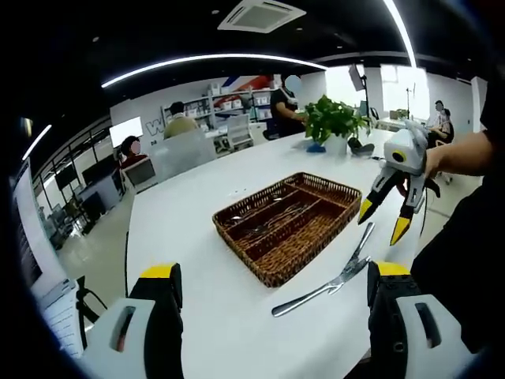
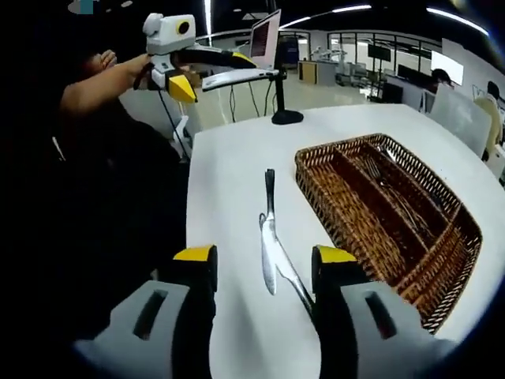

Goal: Arrange the knives, forks, and spoons in their matching storage slots by inserting each utensil handle-first until every utensil is classified and aligned in the correct compartment

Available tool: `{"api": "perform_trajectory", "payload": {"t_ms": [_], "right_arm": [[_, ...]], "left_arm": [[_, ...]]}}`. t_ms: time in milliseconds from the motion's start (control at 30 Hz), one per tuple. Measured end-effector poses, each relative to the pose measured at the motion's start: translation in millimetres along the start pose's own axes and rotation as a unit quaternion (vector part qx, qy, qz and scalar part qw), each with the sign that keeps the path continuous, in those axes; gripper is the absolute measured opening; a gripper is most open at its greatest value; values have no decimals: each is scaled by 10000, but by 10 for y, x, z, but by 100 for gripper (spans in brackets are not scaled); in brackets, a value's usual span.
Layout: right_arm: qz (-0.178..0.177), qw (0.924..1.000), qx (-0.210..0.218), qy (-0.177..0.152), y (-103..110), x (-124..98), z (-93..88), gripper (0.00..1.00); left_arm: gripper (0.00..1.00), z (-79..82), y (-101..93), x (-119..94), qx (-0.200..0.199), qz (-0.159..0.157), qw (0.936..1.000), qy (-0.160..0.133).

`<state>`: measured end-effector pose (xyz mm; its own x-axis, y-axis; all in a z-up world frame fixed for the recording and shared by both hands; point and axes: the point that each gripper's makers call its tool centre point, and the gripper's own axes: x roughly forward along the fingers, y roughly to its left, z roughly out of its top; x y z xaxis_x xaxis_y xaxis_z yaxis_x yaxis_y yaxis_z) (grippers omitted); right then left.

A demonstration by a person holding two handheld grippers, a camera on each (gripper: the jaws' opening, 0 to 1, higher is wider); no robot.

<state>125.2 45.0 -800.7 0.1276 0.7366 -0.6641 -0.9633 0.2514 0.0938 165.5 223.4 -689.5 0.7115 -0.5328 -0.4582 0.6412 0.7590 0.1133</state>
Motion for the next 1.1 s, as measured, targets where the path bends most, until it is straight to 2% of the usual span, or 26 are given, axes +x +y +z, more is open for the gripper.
{"api": "perform_trajectory", "payload": {"t_ms": [133, 233, 300, 400, 500, 567, 633, 700, 867, 1100], "right_arm": [[42, 9997, 222, 134, -12, 131, -135, 39], [42, 9988, 455, 196, -47, 213, -200, 31], [112, 9986, 441, 262, -12, 294, -222, 32], [-56, 9970, 304, 706, -64, 351, -395, 29], [22, 9968, 342, 725, -49, 403, -430, 27], [172, 9980, 229, 565, 10, 429, -393, 27], [98, 9975, 223, 657, -5, 455, -431, 27], [50, 9964, 37, 844, -27, 476, -516, 24], [-11, 9962, -167, 858, -21, 503, -539, 14], [-100, 9942, -467, 963, 10, 515, -509, 15]], "left_arm": [[99, 37, -20, 9, 7, -20, 10000, -42], [99, 35, -31, 15, 24, -42, 10000, -39], [99, 19, -29, 25, 21, -50, 10000, -12], [99, 31, -29, 20, 34, -53, 10000, -24], [99, 35, -5, 5, 25, -16, 10000, -21], [99, 28, 12, -2, 18, 4, 10000, -27], [99, 23, 16, -2, 6, 6, 10000, -27], [99, 22, 6, 3, 3, 1, 10000, -25], [99, 12, -17, 10, -10, -21, 10000, -28], [99, -9, -30, 7, -3, -42, 10000, 5]]}}
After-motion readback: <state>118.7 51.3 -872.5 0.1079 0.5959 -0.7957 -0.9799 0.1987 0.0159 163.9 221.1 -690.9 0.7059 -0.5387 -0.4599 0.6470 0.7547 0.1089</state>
